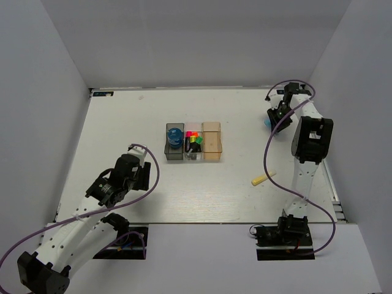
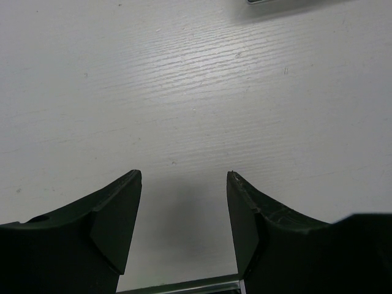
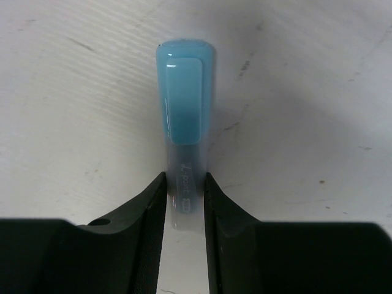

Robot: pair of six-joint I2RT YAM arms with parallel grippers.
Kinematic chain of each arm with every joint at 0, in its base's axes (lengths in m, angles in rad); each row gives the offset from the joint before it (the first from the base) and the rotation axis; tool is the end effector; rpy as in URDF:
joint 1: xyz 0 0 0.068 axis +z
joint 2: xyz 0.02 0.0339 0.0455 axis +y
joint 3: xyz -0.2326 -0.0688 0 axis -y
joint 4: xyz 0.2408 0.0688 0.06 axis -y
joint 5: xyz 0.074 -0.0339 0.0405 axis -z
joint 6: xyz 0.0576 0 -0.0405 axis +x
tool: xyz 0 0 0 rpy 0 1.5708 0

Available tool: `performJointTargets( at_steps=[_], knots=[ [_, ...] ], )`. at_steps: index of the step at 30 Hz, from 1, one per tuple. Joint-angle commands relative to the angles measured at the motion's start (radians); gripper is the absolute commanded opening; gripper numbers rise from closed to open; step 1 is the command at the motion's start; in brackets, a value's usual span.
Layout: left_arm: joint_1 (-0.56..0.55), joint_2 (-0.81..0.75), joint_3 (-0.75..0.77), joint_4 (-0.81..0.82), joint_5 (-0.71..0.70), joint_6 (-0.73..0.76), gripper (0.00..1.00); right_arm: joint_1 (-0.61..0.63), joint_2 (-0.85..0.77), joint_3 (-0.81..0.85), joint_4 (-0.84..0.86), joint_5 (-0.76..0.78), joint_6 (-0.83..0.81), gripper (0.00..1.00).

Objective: Sort the stationery into containers
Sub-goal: Pick up the pen from the corner of the board.

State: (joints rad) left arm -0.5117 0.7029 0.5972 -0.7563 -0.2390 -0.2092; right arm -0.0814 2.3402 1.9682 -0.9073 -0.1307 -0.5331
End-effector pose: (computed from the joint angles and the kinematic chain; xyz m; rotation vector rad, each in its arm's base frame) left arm 0.1574 -0.0728 0.1995 0.2560 2.3870 -0.0435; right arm 0.4647 -0.0304 0.1234 -0.6589 2.7465 0.0508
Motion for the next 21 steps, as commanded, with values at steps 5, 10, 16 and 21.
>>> performJointTargets(
  at_steps=[5, 10, 16, 21],
  knots=[
    [0.006, -0.008, -0.004, 0.006, 0.006, 0.004, 0.68, 0.023, 0.002, -0.067, -0.173, -0.256, 0.044, 0.0],
    [0.007, -0.005, 0.0, 0.006, 0.007, 0.005, 0.68, 0.035, -0.057, -0.101, -0.188, -0.352, 0.058, 0.0],
    [0.007, -0.005, 0.0, 0.009, 0.006, 0.007, 0.68, 0.049, -0.102, -0.13, -0.185, -0.412, 0.074, 0.0],
    [0.007, -0.002, -0.004, 0.006, 0.004, 0.005, 0.68, 0.077, -0.173, -0.163, -0.168, -0.492, 0.087, 0.0]
  ],
)
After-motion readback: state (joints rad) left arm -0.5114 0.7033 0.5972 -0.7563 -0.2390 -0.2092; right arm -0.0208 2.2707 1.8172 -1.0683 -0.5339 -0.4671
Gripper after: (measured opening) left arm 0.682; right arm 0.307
